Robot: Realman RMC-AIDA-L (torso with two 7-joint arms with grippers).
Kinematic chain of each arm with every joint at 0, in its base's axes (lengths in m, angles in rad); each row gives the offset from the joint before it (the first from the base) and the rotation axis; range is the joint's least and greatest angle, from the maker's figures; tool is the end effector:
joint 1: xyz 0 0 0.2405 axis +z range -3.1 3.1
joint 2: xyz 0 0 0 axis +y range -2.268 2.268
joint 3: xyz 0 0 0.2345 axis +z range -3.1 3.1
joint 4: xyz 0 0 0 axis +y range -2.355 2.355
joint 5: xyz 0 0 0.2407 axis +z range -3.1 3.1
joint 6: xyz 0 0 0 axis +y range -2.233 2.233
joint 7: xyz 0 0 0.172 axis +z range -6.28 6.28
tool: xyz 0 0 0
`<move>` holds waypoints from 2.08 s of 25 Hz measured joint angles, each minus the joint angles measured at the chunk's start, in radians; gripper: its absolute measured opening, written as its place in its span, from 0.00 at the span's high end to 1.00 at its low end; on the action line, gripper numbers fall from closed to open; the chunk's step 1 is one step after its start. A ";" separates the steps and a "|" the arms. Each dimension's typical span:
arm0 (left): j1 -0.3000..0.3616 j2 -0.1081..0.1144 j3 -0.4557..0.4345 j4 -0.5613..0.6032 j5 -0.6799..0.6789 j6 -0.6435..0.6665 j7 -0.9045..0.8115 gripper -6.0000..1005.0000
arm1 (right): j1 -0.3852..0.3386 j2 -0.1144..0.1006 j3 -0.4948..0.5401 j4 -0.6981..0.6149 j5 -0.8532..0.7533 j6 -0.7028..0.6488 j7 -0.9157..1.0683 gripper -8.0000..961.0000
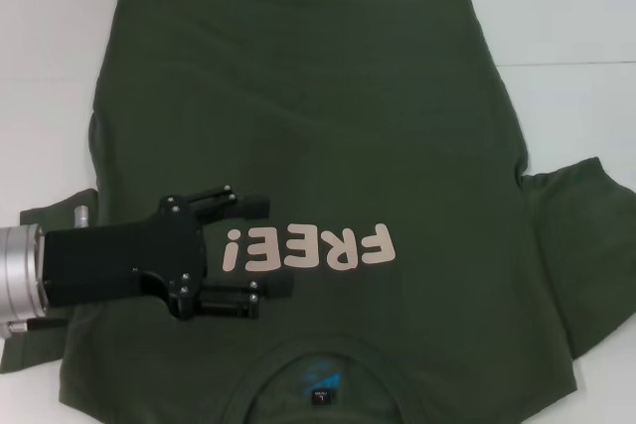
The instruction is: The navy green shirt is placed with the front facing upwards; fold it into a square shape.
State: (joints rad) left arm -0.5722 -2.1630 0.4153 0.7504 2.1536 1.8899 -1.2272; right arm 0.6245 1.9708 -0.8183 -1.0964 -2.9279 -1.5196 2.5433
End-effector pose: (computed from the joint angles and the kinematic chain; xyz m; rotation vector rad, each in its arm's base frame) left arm -0.2212 0.3205 0.0003 -2.8245 -0.3290 -0.9533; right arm 0.3184 0.3909 0.1136 -2.0033 1.4412 -0.4922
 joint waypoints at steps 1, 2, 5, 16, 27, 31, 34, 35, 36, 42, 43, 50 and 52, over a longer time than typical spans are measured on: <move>-0.001 0.000 0.000 0.000 0.000 0.000 0.000 0.15 | -0.001 -0.001 0.000 0.000 -0.001 0.008 0.000 0.99; -0.002 0.000 0.000 0.000 0.000 -0.001 0.000 0.15 | -0.003 -0.003 0.001 0.001 -0.001 0.014 0.000 0.99; -0.004 0.000 0.001 0.000 0.000 -0.008 0.000 0.15 | -0.005 -0.005 0.002 0.002 -0.002 0.031 0.000 0.99; -0.007 0.000 0.002 -0.011 -0.002 -0.025 0.000 0.16 | 0.011 0.000 -0.003 0.003 -0.002 0.122 0.000 0.99; -0.010 0.000 0.002 -0.016 -0.005 -0.034 0.000 0.16 | 0.061 0.041 -0.006 -0.008 0.101 0.088 -0.053 0.98; -0.011 0.000 0.002 -0.016 -0.005 -0.035 -0.002 0.16 | 0.090 0.065 -0.010 -0.025 0.151 0.040 -0.084 0.98; -0.011 0.000 0.002 -0.017 -0.012 -0.035 -0.002 0.16 | 0.101 0.086 -0.019 -0.068 0.174 0.015 -0.096 0.98; -0.011 0.000 0.001 -0.018 -0.013 -0.035 -0.002 0.16 | 0.105 0.093 -0.027 -0.082 0.182 0.009 -0.100 0.98; -0.011 0.000 0.001 -0.019 -0.014 -0.035 -0.002 0.17 | 0.107 0.097 -0.034 -0.091 0.188 0.004 -0.102 0.98; -0.012 0.000 -0.002 -0.022 -0.014 -0.037 -0.002 0.17 | 0.126 0.107 -0.096 -0.102 0.267 -0.004 -0.110 0.98; -0.012 0.000 -0.003 -0.022 -0.014 -0.038 -0.002 0.17 | 0.131 0.109 -0.108 -0.100 0.276 -0.004 -0.112 0.98; -0.013 0.000 -0.004 -0.022 -0.014 -0.039 -0.002 0.17 | 0.174 0.114 -0.184 -0.024 0.283 0.023 -0.107 0.98; -0.014 0.000 -0.004 -0.022 -0.015 -0.039 -0.002 0.17 | 0.181 0.115 -0.188 0.001 0.283 0.031 -0.107 0.98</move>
State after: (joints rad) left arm -0.5860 -2.1629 0.4111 0.7286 2.1386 1.8511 -1.2287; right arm 0.8053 2.0854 -1.0060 -1.0954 -2.6452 -1.4886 2.4365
